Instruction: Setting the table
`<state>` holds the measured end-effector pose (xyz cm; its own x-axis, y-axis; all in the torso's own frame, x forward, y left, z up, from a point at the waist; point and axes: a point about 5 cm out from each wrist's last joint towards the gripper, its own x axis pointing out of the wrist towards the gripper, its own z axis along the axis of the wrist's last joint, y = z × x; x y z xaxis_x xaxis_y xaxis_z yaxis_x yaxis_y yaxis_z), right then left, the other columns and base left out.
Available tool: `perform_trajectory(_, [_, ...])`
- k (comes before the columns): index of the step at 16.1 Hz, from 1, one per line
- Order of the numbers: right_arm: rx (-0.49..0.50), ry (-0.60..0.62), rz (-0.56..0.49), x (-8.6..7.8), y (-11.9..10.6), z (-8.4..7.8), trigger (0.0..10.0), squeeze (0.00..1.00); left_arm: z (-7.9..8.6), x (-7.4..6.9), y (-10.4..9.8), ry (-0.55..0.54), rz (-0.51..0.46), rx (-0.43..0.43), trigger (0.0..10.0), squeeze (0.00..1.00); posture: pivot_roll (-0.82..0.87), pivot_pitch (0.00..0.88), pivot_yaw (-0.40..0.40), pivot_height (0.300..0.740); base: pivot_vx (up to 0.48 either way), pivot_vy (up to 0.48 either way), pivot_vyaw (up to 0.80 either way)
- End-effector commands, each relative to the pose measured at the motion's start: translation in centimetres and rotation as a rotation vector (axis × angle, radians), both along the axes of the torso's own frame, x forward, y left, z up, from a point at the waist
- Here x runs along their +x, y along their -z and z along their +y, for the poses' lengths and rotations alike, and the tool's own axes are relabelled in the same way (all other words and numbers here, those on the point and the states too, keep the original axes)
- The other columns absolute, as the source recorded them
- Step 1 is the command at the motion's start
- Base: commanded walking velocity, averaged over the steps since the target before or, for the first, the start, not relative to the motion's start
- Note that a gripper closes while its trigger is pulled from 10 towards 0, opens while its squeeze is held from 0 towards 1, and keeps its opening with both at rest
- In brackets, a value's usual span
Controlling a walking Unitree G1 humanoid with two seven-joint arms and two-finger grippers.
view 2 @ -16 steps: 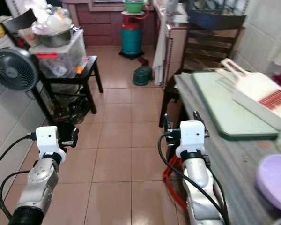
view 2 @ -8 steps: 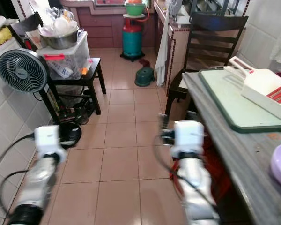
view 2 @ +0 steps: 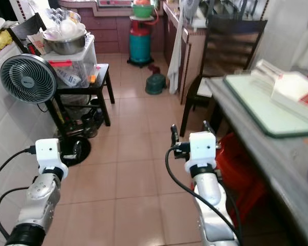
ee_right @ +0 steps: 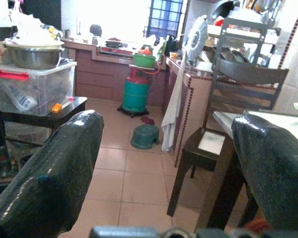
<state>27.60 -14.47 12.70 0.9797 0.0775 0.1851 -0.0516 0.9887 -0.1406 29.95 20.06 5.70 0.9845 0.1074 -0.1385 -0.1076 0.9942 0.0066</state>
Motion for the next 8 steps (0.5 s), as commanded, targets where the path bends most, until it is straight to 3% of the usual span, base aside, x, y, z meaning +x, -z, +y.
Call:
perform_trajectory(1, [0.006,0.01,0.0,0.06,-0.09,-0.29,10.0,0.0,-0.36,0.19,-0.15,0.021,-0.007,0.009,10.0,0.0,0.0,0.0,0.022,0.74,0.0,0.375,0.0])
perform_trajectory(8, [0.015,0.005,-0.013,0.21,-0.22,0.0,10.0,0.0,-0.2,0.43,-0.28,0.022,-0.007,0.019,10.0,0.0,0.01,0.0,0.03,0.74,0.0,0.379,0.0])
